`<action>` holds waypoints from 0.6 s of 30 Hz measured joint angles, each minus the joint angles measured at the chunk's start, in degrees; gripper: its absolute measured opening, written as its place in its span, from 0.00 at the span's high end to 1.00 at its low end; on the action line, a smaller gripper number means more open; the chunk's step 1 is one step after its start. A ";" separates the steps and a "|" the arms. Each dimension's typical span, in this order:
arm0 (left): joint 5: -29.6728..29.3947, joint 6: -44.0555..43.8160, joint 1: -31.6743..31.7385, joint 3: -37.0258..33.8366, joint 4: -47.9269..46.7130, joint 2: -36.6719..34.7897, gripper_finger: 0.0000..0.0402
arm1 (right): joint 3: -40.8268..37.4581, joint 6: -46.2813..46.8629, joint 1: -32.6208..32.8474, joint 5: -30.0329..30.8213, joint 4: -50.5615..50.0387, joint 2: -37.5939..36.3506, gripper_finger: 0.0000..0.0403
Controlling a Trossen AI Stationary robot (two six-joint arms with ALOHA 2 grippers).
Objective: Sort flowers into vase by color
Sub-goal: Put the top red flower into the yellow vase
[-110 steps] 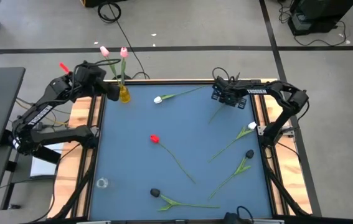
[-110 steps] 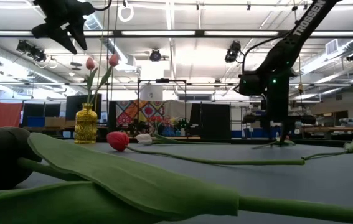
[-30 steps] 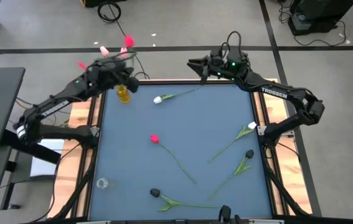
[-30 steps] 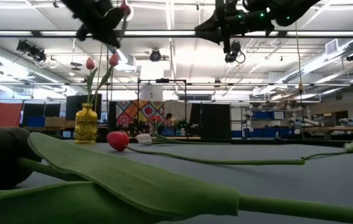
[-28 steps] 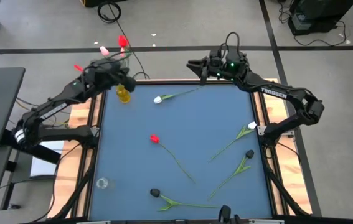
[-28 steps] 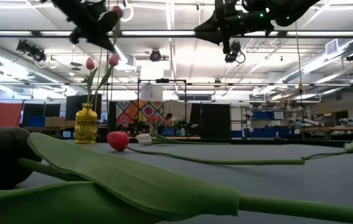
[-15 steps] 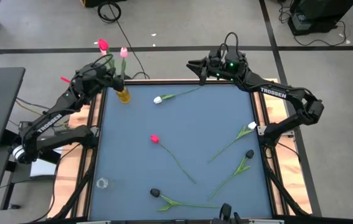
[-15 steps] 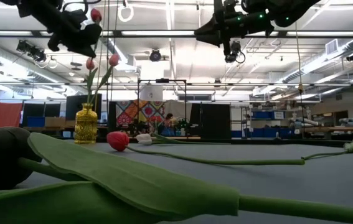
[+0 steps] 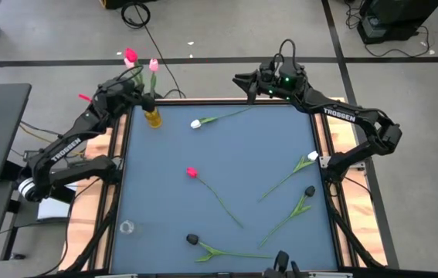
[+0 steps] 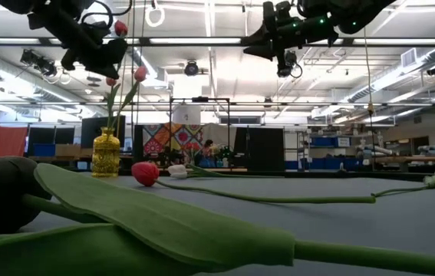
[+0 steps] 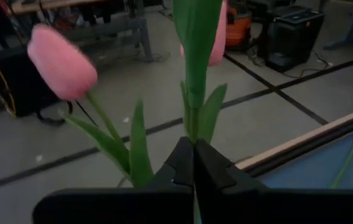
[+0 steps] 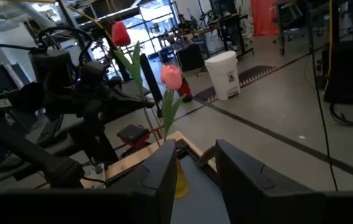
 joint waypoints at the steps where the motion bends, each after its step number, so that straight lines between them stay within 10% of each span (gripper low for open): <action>1: -0.04 -1.29 0.00 0.00 -0.94 0.07 0.99 | 0.00 0.77 0.00 0.36 -0.34 0.00 0.71; 18: -0.42 -17.99 -1.00 9.53 -32.09 0.36 0.46 | 0.00 14.14 3.94 0.28 -21.62 0.00 0.58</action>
